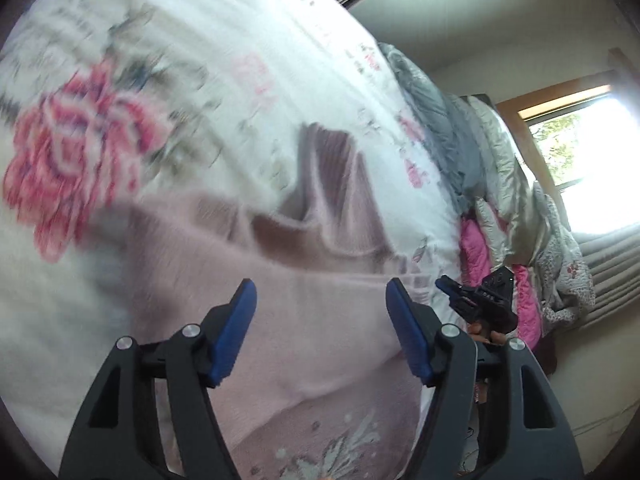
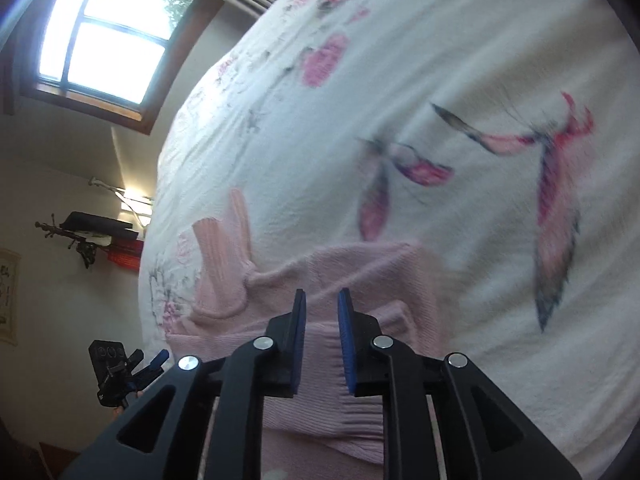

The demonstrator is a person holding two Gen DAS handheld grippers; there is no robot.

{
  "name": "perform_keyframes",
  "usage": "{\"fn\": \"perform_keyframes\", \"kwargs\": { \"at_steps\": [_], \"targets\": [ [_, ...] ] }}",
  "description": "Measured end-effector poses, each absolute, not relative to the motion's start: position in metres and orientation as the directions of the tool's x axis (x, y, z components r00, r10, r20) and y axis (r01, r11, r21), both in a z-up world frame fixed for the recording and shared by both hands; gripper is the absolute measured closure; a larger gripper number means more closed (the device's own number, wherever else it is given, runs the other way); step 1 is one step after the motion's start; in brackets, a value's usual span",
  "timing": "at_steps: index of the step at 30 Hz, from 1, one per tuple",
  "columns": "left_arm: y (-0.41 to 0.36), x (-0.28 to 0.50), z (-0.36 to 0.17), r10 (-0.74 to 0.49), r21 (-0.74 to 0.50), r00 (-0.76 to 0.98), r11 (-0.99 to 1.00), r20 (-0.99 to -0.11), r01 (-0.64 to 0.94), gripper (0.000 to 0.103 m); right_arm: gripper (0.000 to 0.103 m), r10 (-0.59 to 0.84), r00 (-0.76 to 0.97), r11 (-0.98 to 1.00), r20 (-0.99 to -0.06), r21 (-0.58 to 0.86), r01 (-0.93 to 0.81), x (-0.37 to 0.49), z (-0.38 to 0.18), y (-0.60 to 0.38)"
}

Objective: Fold small clothes
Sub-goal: 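Lower the sleeve onto the sweater and open the left gripper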

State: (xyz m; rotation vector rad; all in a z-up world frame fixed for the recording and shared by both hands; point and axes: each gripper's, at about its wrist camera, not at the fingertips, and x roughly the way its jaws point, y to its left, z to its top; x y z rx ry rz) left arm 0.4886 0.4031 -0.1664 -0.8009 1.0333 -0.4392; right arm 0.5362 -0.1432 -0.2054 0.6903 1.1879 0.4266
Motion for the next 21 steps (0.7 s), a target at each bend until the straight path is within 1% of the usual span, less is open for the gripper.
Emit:
{"fn": "perform_keyframes", "kwargs": {
  "at_steps": [1,3,4,7,9,12,14,15,16,17,19,20,21],
  "targets": [
    [0.4,0.503,-0.159,-0.665,-0.763,0.473,0.646,-0.578,-0.024,0.034,0.082,0.646,0.33,0.723,-0.688,0.69,0.025,0.547,-0.197,-0.13],
    [0.391,0.538,-0.154,-0.678,-0.77,0.475,0.638,-0.561,0.001,0.029,0.074,0.644,0.316,0.74,-0.696,0.672,-0.029,0.57,-0.186,-0.099],
    [0.386,0.555,-0.156,-0.69,-0.777,0.464,0.629,-0.556,0.005,0.028,0.072,0.639,0.308,0.751,-0.704,0.659,-0.052,0.582,-0.184,-0.082],
    [0.37,0.599,-0.172,-0.687,-0.771,0.436,0.636,-0.581,-0.025,0.028,0.067,0.626,0.28,0.772,-0.727,0.629,-0.094,0.614,-0.187,-0.036],
    [0.36,0.624,-0.188,-0.674,-0.756,0.42,0.652,-0.608,-0.049,0.028,0.061,0.615,0.276,0.784,-0.738,0.61,-0.116,0.63,-0.194,-0.01],
    [0.35,0.652,-0.209,-0.646,-0.725,0.397,0.684,-0.652,-0.08,0.029,0.061,0.599,0.258,0.799,-0.758,0.587,-0.129,0.649,-0.213,0.014],
    [0.347,0.663,-0.22,-0.634,-0.713,0.391,0.696,-0.667,-0.087,0.03,0.061,0.586,0.252,0.81,-0.77,0.571,-0.137,0.658,-0.223,0.027],
    [0.348,0.668,-0.223,-0.638,-0.716,0.391,0.693,-0.663,-0.084,0.034,0.061,0.584,0.252,0.811,-0.772,0.568,-0.14,0.662,-0.227,0.032],
    [0.348,0.671,-0.225,-0.641,-0.718,0.391,0.691,-0.661,-0.08,0.043,0.061,0.586,0.253,0.809,-0.77,0.57,-0.141,0.666,-0.231,0.036],
    [0.346,0.675,-0.227,-0.645,-0.72,0.388,0.69,-0.658,-0.074,0.05,0.061,0.59,0.255,0.807,-0.766,0.574,-0.141,0.67,-0.234,0.04],
    [0.342,0.677,-0.231,-0.659,-0.724,0.37,0.687,-0.655,-0.06,0.08,0.061,0.592,0.248,0.805,-0.767,0.576,-0.143,0.676,-0.241,0.049],
    [0.339,0.678,-0.233,-0.656,-0.717,0.361,0.695,-0.663,-0.054,0.086,0.061,0.592,0.243,0.805,-0.768,0.574,-0.147,0.678,-0.245,0.052],
    [0.338,0.678,-0.235,-0.65,-0.708,0.357,0.704,-0.671,-0.049,0.094,0.065,0.587,0.239,0.81,-0.774,0.567,-0.153,0.679,-0.248,0.056]
  ]
}}
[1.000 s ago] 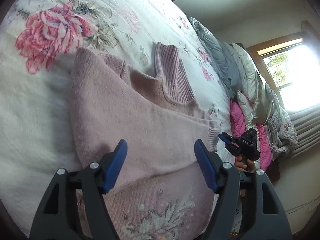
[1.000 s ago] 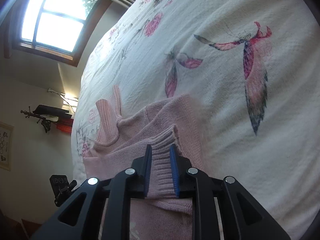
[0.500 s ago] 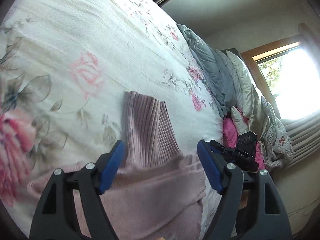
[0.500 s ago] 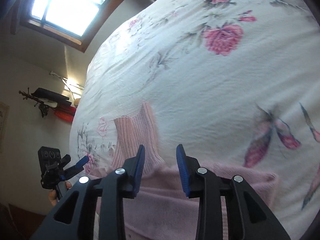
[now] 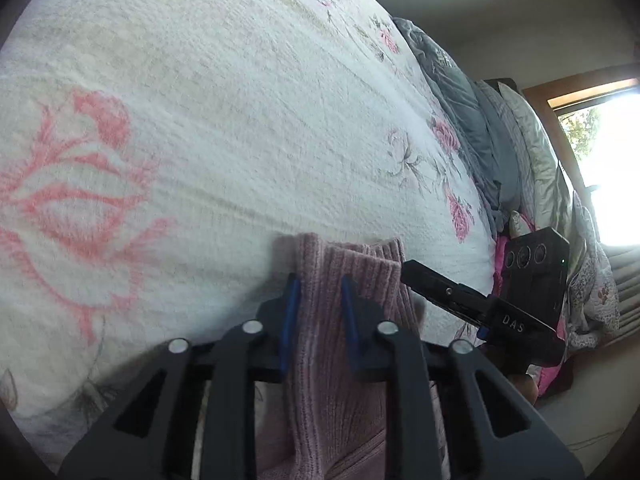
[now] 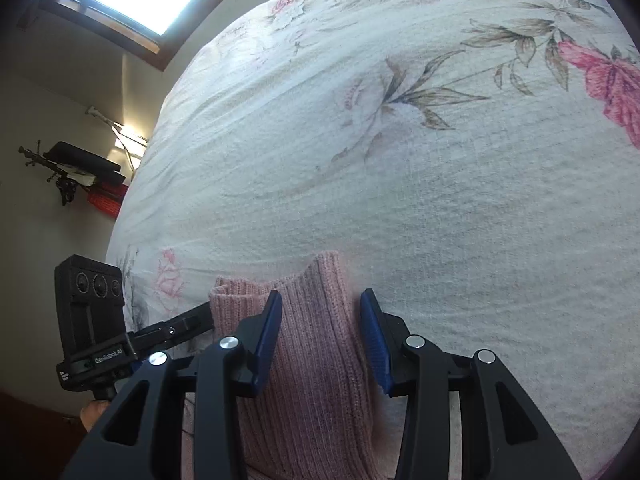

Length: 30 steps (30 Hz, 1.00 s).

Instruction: Fold small clothes

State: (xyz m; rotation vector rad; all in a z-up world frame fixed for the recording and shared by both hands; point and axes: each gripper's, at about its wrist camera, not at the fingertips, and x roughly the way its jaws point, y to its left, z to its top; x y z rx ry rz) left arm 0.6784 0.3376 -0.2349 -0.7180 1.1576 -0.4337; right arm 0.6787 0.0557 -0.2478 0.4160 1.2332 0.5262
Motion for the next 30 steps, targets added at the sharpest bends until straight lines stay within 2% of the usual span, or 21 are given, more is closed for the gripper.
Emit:
{"fn": "perform_keyframes", "kwargs": {
  "at_steps": [1,3,8,12,17,23,27,30],
  "targets": [
    [0.338,0.678,-0.235,-0.646,-0.704,0.36,0.709,-0.673,-0.044,0.095,0.068,0.581,0.236,0.814,-0.779,0.559,-0.159,0.678,-0.249,0.059],
    [0.341,0.675,-0.234,-0.642,-0.704,0.375,0.709,-0.669,-0.042,0.097,0.091,0.567,0.238,0.824,-0.789,0.54,-0.172,0.675,-0.25,0.06],
    [0.349,0.656,-0.205,-0.648,-0.72,0.442,0.694,-0.62,0.01,0.098,0.092,0.593,0.301,0.805,-0.747,0.556,-0.208,0.655,-0.215,0.044],
    [0.353,0.626,-0.165,-0.673,-0.728,0.481,0.678,-0.562,0.098,0.099,0.092,0.642,0.333,0.766,-0.69,0.591,-0.252,0.626,-0.177,0.025],
    [0.34,0.565,-0.123,-0.7,-0.686,0.466,0.688,-0.541,0.237,0.099,0.092,0.69,0.35,0.724,-0.634,0.609,-0.323,0.564,-0.141,0.011],
    [0.33,0.478,-0.129,-0.683,-0.622,0.413,0.726,-0.602,0.294,0.098,0.091,0.702,0.308,0.71,-0.643,0.6,-0.368,0.485,-0.166,-0.023],
    [0.333,0.425,-0.173,-0.662,-0.617,0.319,0.749,-0.679,0.242,0.095,0.077,0.679,0.211,0.727,-0.703,0.604,-0.326,0.444,-0.216,-0.047],
    [0.336,0.404,-0.2,-0.671,-0.651,0.281,0.738,-0.686,0.175,0.093,0.075,0.67,0.185,0.739,-0.719,0.621,-0.261,0.428,-0.237,-0.062]
  ]
}}
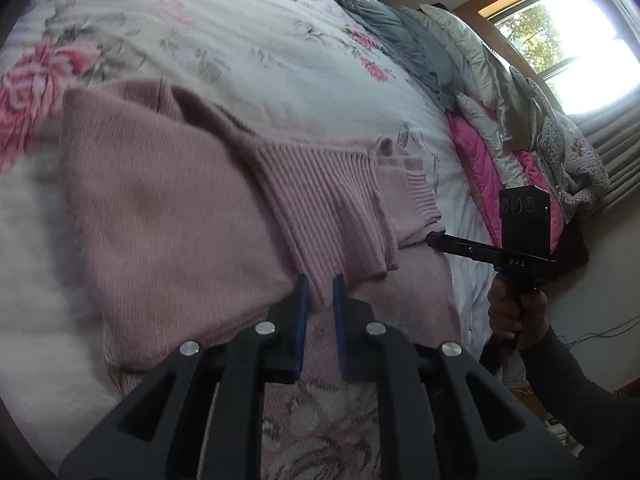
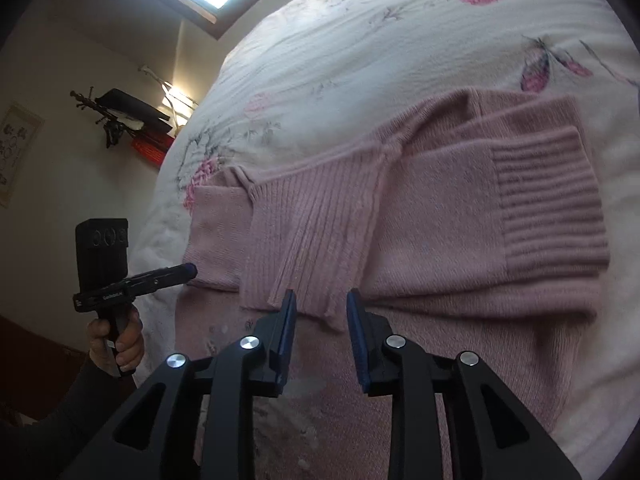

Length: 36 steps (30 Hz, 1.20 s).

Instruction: Fold small clothes

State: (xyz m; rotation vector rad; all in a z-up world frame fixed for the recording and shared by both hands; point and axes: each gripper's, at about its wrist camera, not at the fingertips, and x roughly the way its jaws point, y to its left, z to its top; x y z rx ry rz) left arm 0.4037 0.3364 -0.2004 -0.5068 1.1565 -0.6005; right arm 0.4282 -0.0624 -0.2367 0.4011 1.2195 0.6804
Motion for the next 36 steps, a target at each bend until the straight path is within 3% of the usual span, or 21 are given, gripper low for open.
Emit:
{"fn": "perform_keyframes", "kwargs": {
  "at_steps": [3,7,11,12,14,20,24,26,31,34,36],
  "targets": [
    [0.331,0.403,-0.212,-0.684,-0.681,0.273,0.722,-0.676,0.124,0.09,0.075,0.683,0.178,0.73,-0.709,0.657,-0.186,0.433,-0.247,-0.069],
    [0.309,0.414,-0.223,-0.681,-0.689,0.24,0.722,-0.691,0.066,0.072,0.072,0.691,0.16,0.722,-0.704,0.681,-0.122,0.446,-0.261,-0.057],
    [0.295,0.424,-0.244,-0.67,-0.684,0.188,0.729,-0.718,-0.015,0.077,0.068,0.659,0.117,0.752,-0.743,0.653,-0.086,0.45,-0.282,-0.04],
    [0.293,0.425,-0.246,-0.654,-0.67,0.192,0.742,-0.732,-0.028,0.098,0.075,0.654,0.115,0.756,-0.747,0.649,-0.086,0.45,-0.283,-0.038],
    [0.294,0.425,-0.25,-0.641,-0.662,0.197,0.747,-0.742,-0.062,0.098,0.093,0.653,0.13,0.757,-0.746,0.647,-0.09,0.443,-0.282,-0.039],
    [0.302,0.414,-0.247,-0.566,-0.588,0.211,0.807,-0.797,-0.054,0.098,0.092,0.584,0.162,0.812,-0.796,0.573,-0.112,0.432,-0.286,-0.051],
    [0.312,0.401,-0.226,-0.565,-0.592,0.269,0.806,-0.78,-0.025,0.093,0.076,0.593,0.195,0.805,-0.781,0.576,-0.141,0.427,-0.272,-0.049],
    [0.311,0.394,-0.208,-0.55,-0.574,0.306,0.819,-0.777,0.013,0.089,0.074,0.57,0.236,0.821,-0.787,0.544,-0.173,0.423,-0.256,-0.047],
    [0.292,0.393,-0.188,-0.668,-0.676,0.341,0.728,-0.661,0.115,0.082,0.074,0.626,0.258,0.78,-0.736,0.588,-0.213,0.418,-0.242,-0.034],
    [0.273,0.409,-0.215,-0.669,-0.676,0.277,0.732,-0.689,0.088,0.077,0.075,0.622,0.21,0.783,-0.754,0.593,-0.187,0.424,-0.263,-0.021],
    [0.274,0.417,-0.243,-0.614,-0.628,0.238,0.778,-0.753,0.019,0.078,0.085,0.598,0.2,0.801,-0.776,0.575,-0.167,0.427,-0.277,-0.022]
  ]
}}
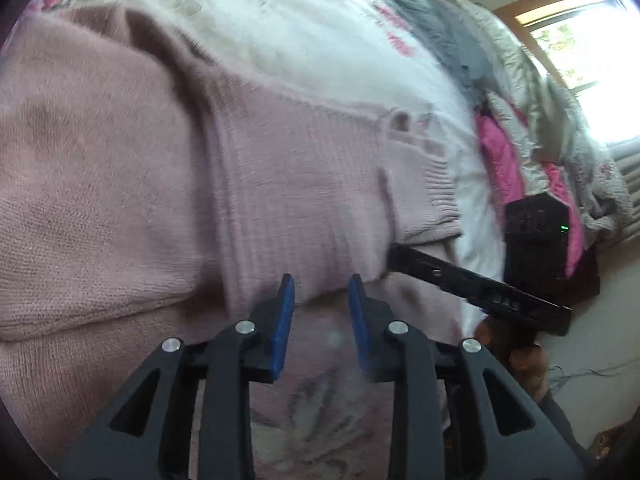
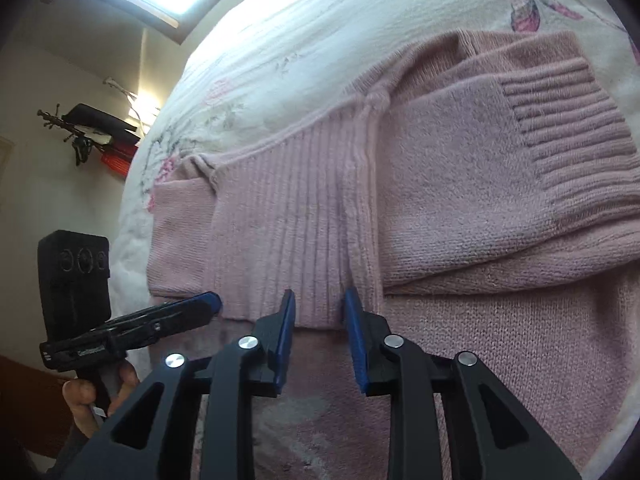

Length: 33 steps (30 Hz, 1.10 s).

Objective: Fold small clothes
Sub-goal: 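Grasp the ribbed hem with the left gripper while the right gripper grasps it too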

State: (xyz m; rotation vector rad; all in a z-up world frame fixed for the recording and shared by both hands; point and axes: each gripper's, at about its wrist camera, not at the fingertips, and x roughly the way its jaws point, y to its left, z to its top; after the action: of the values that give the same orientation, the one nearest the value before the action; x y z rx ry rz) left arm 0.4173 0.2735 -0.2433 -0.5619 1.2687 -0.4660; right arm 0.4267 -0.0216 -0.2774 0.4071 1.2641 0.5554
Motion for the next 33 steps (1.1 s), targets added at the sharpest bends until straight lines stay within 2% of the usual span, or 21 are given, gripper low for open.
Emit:
{"fn": "perform_keyframes", "kwargs": {
  "at_steps": [2,3,4,5,6,9,11,15,16,20,23,26,33],
  "targets": [
    [0.284,0.417,-0.258,-0.662,-0.685,0.22,0.727,-0.716,-0.043,0.082,0.087,0.61,0.202,0.792,-0.766,0.595,-0.136,0.424,-0.28,-0.033],
    [0.29,0.413,-0.255,-0.676,-0.704,0.232,0.708,-0.699,-0.057,0.077,0.084,0.619,0.21,0.785,-0.757,0.606,-0.132,0.419,-0.275,-0.037],
    [0.296,0.407,-0.248,-0.681,-0.713,0.255,0.699,-0.686,-0.053,0.061,0.082,0.627,0.218,0.778,-0.748,0.612,-0.142,0.413,-0.268,-0.041],
    [0.302,0.398,-0.237,-0.679,-0.717,0.29,0.696,-0.675,-0.04,0.053,0.074,0.631,0.231,0.776,-0.741,0.612,-0.156,0.405,-0.259,-0.046],
    [0.309,0.387,-0.226,-0.68,-0.724,0.321,0.689,-0.659,-0.028,0.041,0.07,0.633,0.247,0.774,-0.734,0.612,-0.166,0.395,-0.251,-0.053],
    [0.333,0.337,-0.201,-0.721,-0.774,0.364,0.633,-0.589,0.001,0.038,0.067,0.682,0.255,0.73,-0.686,0.663,-0.169,0.353,-0.234,-0.082],
    [0.344,0.293,-0.187,-0.727,-0.776,0.38,0.63,-0.573,0.035,0.034,0.065,0.681,0.249,0.731,-0.688,0.655,-0.19,0.315,-0.23,-0.103],
    [0.366,0.194,-0.179,-0.688,-0.729,0.39,0.682,-0.612,0.058,0.029,0.059,0.653,0.215,0.757,-0.726,0.633,-0.16,0.231,-0.244,-0.158],
    [0.372,0.168,-0.182,-0.67,-0.714,0.393,0.699,-0.63,0.047,0.026,0.059,0.649,0.207,0.76,-0.732,0.636,-0.136,0.212,-0.25,-0.174],
    [0.394,0.09,-0.21,-0.671,-0.726,0.369,0.687,-0.643,-0.015,0.026,0.058,0.611,0.183,0.788,-0.77,0.615,-0.043,0.157,-0.279,-0.225],
    [0.398,0.063,-0.237,-0.657,-0.717,0.343,0.694,-0.671,-0.073,0.026,0.058,0.617,0.154,0.78,-0.771,0.625,0.004,0.133,-0.301,-0.244],
    [0.4,0.052,-0.257,-0.676,-0.735,0.328,0.671,-0.66,-0.096,0.026,0.057,0.62,0.126,0.78,-0.774,0.626,0.012,0.125,-0.318,-0.245],
    [0.385,0.053,-0.291,-0.7,-0.741,0.254,0.66,-0.667,-0.126,0.027,0.054,0.645,0.113,0.76,-0.756,0.65,0.011,0.124,-0.338,-0.234]
  ]
}}
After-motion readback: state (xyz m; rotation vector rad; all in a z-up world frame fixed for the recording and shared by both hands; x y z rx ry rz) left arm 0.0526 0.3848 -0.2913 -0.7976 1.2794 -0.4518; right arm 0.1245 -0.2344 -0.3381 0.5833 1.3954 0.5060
